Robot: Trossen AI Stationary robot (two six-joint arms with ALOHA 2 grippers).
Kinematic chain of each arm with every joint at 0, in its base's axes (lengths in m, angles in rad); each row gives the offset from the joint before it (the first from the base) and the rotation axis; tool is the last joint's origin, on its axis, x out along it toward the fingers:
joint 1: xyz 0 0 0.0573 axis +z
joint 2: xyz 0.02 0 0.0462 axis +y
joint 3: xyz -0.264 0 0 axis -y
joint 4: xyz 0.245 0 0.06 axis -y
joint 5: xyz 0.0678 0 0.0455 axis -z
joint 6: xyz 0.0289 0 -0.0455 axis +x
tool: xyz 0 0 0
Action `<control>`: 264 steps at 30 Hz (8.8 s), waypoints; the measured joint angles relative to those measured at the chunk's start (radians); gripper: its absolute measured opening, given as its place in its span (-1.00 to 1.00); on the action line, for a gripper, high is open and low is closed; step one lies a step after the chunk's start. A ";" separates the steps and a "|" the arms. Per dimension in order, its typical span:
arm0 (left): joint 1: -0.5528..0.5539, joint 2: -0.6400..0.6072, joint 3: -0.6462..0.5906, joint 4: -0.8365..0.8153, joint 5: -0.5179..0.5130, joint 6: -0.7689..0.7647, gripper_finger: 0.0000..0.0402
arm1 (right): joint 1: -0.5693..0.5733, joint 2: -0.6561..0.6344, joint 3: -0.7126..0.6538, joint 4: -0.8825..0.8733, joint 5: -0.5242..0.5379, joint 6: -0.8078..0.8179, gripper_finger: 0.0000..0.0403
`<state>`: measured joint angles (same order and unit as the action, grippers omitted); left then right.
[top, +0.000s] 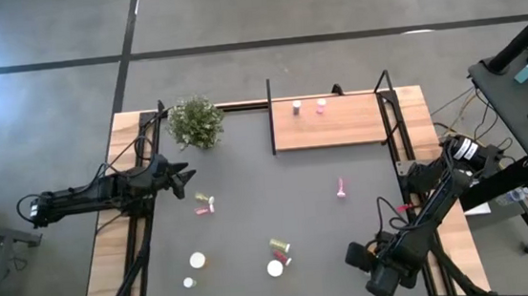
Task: Pick and place medicine bottles onto shelf by color
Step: Put the right blue pill bottle on the shelf aligned with the other blue pill bottle, then move the left orange pill bottle to the middle
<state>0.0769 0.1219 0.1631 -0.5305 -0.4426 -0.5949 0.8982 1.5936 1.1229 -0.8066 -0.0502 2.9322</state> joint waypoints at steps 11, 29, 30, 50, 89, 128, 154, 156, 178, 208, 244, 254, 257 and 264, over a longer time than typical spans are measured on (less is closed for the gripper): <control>0.000 0.000 0.000 0.000 0.000 0.000 0.02 | 0.000 0.000 0.023 0.005 0.001 0.000 -0.37; 0.000 0.000 0.000 0.000 0.000 0.000 0.02 | -0.238 -0.002 0.252 -0.349 0.052 -0.301 -0.46; 0.000 0.000 0.000 0.000 0.000 0.000 0.02 | -0.267 -0.002 0.269 -0.386 0.052 -0.338 -0.46; 0.000 0.000 0.000 0.000 0.000 0.000 0.02 | -0.943 -0.002 0.372 -0.517 0.149 -1.299 -0.46; 0.000 0.000 0.000 0.000 0.000 0.000 0.02 | -1.490 0.476 0.862 -0.479 0.003 -1.705 -0.46; 0.000 0.000 0.000 0.000 0.000 0.000 0.02 | -1.497 0.479 0.870 -0.452 -0.010 -1.599 -0.46; 0.000 0.000 0.000 0.000 0.000 0.000 0.02 | -1.497 0.425 0.939 -0.509 0.005 -1.664 0.27; 0.000 0.000 0.000 0.000 0.000 0.000 0.02 | -1.497 0.401 0.940 -0.525 0.029 -1.675 0.30; 0.000 0.000 0.000 0.000 0.000 0.000 0.02 | -1.296 -0.258 0.346 -0.105 0.351 -1.845 0.23; 0.000 0.000 0.000 0.000 0.000 0.000 0.02 | -0.920 -0.987 -0.531 0.540 0.309 -1.966 0.23; 0.000 0.000 0.000 0.000 0.000 0.000 0.02 | -0.898 -1.060 -0.604 0.418 0.103 -2.281 0.02; 0.000 0.000 0.000 0.000 0.000 0.000 0.02 | -0.898 -1.018 -0.604 0.419 0.103 -2.281 0.02; 0.000 0.000 0.000 0.000 0.000 0.000 0.02 | -0.898 -1.006 -0.604 0.419 0.103 -2.281 0.02; 0.000 0.000 -0.007 0.083 -0.024 0.075 0.02 | -0.898 -0.981 -0.604 0.419 0.103 -2.281 0.02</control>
<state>0.0769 0.1223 0.1558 -0.4471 -0.4661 -0.5197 -0.0002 0.6129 0.5190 -0.3874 0.0528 0.6510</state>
